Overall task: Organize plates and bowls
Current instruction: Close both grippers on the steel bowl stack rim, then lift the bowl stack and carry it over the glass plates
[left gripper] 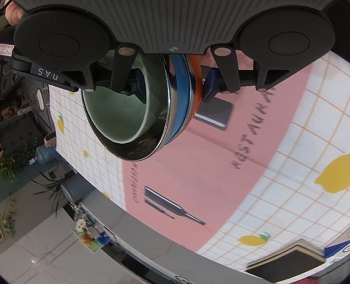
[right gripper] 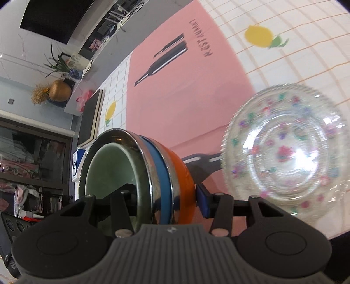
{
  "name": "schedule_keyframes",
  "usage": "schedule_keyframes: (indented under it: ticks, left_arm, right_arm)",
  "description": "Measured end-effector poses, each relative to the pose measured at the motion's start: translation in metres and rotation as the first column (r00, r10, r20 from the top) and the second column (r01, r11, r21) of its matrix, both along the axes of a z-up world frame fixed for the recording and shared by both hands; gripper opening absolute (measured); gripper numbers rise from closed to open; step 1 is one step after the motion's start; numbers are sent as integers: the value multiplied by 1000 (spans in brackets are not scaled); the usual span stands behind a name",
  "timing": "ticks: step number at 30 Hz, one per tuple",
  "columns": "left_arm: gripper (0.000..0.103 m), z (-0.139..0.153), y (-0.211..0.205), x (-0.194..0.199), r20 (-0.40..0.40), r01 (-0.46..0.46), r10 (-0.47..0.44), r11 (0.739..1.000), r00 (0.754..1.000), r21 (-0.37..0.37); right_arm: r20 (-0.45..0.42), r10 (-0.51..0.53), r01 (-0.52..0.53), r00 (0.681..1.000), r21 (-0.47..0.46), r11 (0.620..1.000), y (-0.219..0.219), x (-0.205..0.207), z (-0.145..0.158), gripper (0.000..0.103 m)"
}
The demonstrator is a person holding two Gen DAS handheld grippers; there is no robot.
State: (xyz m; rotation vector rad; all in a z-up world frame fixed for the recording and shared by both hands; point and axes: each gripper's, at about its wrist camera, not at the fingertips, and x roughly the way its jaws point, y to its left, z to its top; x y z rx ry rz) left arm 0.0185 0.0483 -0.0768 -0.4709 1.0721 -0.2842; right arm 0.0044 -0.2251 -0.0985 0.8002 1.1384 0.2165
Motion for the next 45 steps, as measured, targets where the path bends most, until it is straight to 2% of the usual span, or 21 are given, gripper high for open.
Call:
schedule_keyframes:
  ticks: [8, 15, 33, 45]
  left_arm:
    - [59, 4, -50, 4, 8, 68, -68, 997, 998, -36]
    - [59, -3, -85, 9, -7, 106, -107, 993, 994, -45]
    - [59, -26, -117, 17, -70, 118, -121, 992, 990, -46]
    - [59, -23, -121, 14, -53, 135, -136, 991, 989, -20]
  right_arm:
    - [15, -65, 65, 998, -33, 997, -54, -12, 15, 47]
    - [0, -101, 101, 995, -48, 994, -90, -18, 13, 47]
    - [-41, -116, 113, 992, -62, 992, -119, -18, -7, 46]
    - [-19, -113, 112, 993, -48, 993, -121, -22, -9, 48]
